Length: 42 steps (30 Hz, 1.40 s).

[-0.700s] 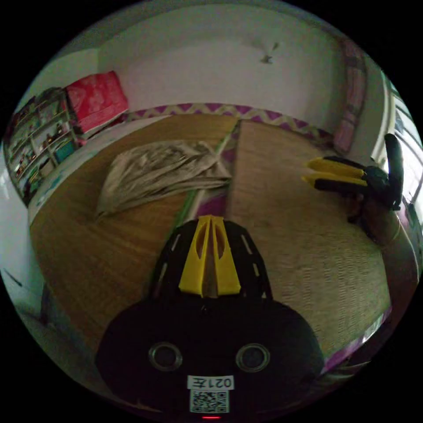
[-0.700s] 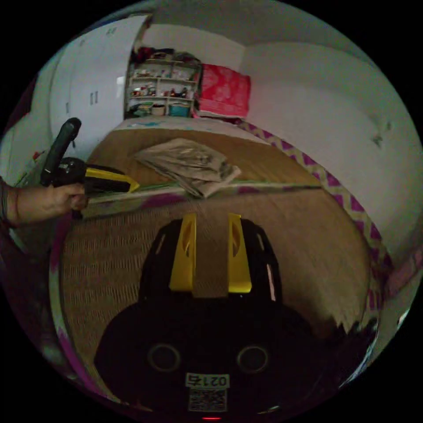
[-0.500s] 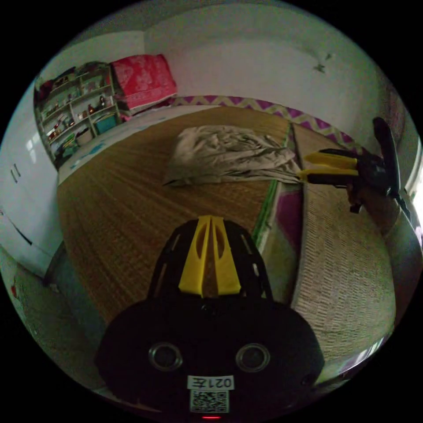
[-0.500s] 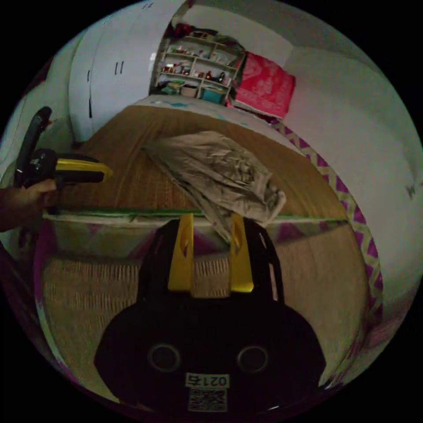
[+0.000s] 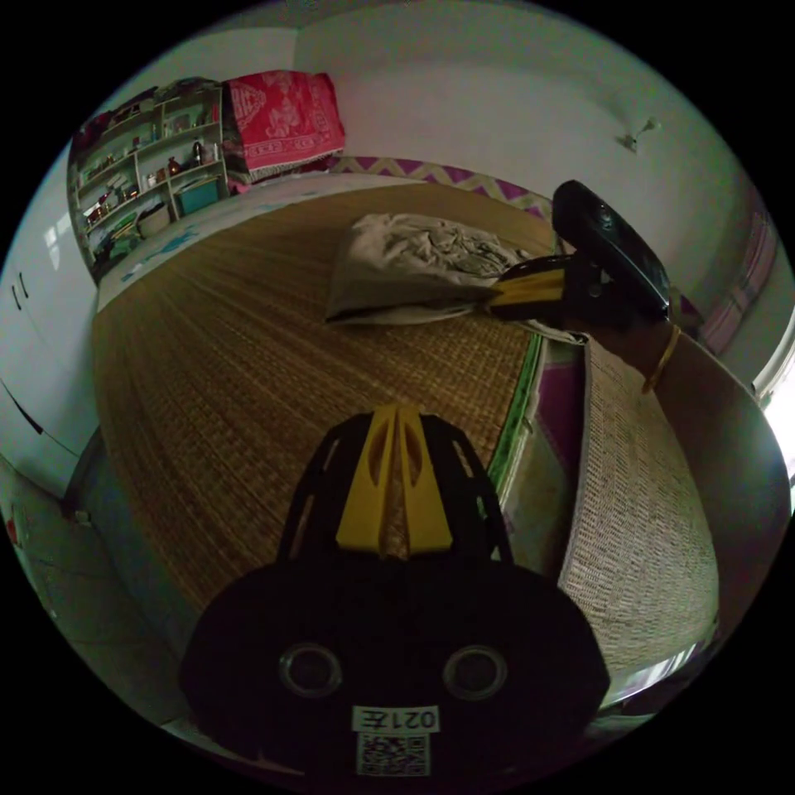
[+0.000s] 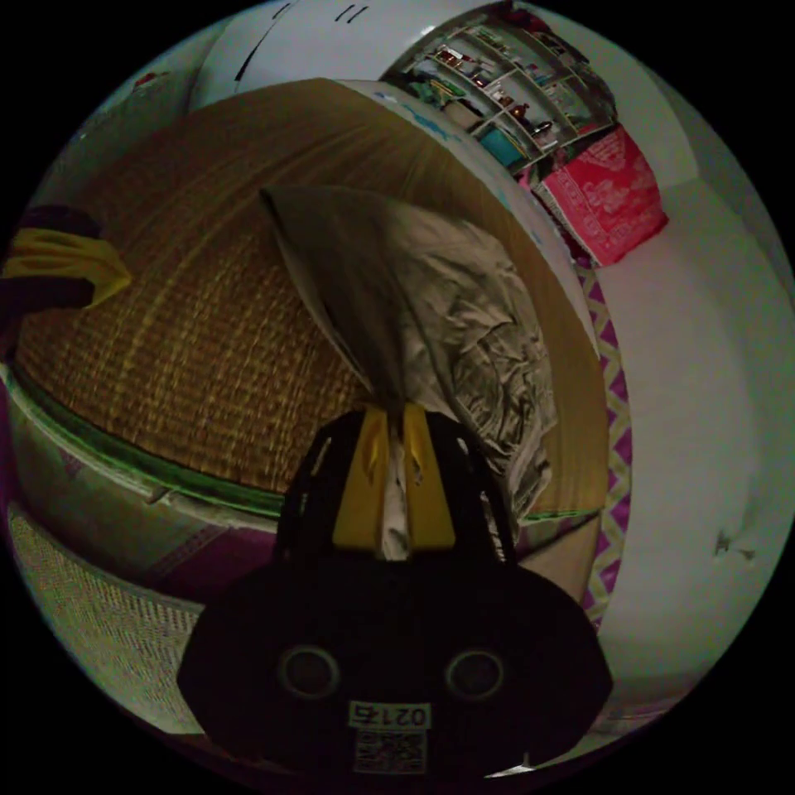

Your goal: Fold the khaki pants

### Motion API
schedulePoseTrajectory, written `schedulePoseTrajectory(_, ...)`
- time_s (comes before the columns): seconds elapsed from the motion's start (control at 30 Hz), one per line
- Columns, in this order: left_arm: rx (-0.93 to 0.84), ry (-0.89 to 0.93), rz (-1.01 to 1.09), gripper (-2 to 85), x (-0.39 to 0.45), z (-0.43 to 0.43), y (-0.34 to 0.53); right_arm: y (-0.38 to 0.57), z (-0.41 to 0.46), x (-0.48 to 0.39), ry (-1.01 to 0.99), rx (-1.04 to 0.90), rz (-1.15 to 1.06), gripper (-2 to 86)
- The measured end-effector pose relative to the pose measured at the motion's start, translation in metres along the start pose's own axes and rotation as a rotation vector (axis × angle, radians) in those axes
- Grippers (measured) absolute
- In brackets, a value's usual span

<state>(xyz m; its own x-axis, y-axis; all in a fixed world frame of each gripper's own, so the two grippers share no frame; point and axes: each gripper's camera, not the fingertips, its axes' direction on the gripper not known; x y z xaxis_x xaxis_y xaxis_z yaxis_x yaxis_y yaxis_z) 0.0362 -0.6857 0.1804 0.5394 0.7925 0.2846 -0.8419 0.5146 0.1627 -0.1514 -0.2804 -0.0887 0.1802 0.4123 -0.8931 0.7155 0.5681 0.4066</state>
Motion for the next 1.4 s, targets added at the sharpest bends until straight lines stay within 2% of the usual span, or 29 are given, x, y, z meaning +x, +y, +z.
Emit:
schedulePoseTrajectory(0.13,0.021,0.033,0.024,-1.0,-0.001,-0.015,0.002,-0.026,-0.031,0.001,0.1,-0.026,-0.01,0.0)
schedulePoseTrajectory(0.2,0.013,0.099,0.07,-1.0,0.008,-0.024,0.0,-0.034,-0.064,0.015,0.214,-0.073,-0.036,-0.3)
schedulePoseTrajectory(0.33,-0.016,0.207,0.127,-1.0,0.038,-0.041,-0.007,-0.017,-0.128,0.044,0.302,-0.137,-0.054,-0.3)
schedulePoseTrajectory(0.53,-0.056,0.395,0.315,-1.0,0.133,-0.075,0.006,0.09,-0.245,0.051,0.385,-0.244,-0.017,-0.4)
schedulePoseTrajectory(0.67,-0.076,0.491,0.421,-1.0,0.188,-0.104,0.043,0.201,-0.315,-0.002,0.447,-0.346,0.028,-0.6)
schedulePoseTrajectory(0.8,-0.135,0.555,0.49,-1.0,0.219,-0.122,0.081,0.29,-0.343,-0.116,0.329,-0.409,0.056,-0.6)
schedulePoseTrajectory(0.9,-0.179,0.464,0.517,-1.0,0.229,-0.122,0.105,0.329,-0.335,-0.218,0.142,-0.424,0.055,-0.6)
schedulePoseTrajectory(1.0,-0.224,0.412,0.465,-0.9,0.216,-0.109,0.118,0.348,-0.32,-0.295,0.188,-0.403,0.081,-0.5)
schedulePoseTrajectory(1.07,-0.255,0.41,0.394,-0.9,0.205,-0.097,0.116,0.356,-0.319,-0.311,0.207,-0.364,0.18,-0.4)
schedulePoseTrajectory(1.17,-0.255,0.502,0.28,-1.0,0.193,-0.089,0.092,0.371,-0.328,-0.302,0.169,-0.272,0.407,-0.1)
schedulePoseTrajectory(1.37,-0.29,0.4,0.298,-0.9,0.181,-0.081,0.038,0.405,-0.335,-0.283,0.12,-0.175,0.573,3.0)
schedulePoseTrajectory(1.4,-0.238,0.365,0.268,-0.9,0.164,-0.094,0.033,0.427,-0.351,-0.277,0.093,-0.135,0.642,4.6)
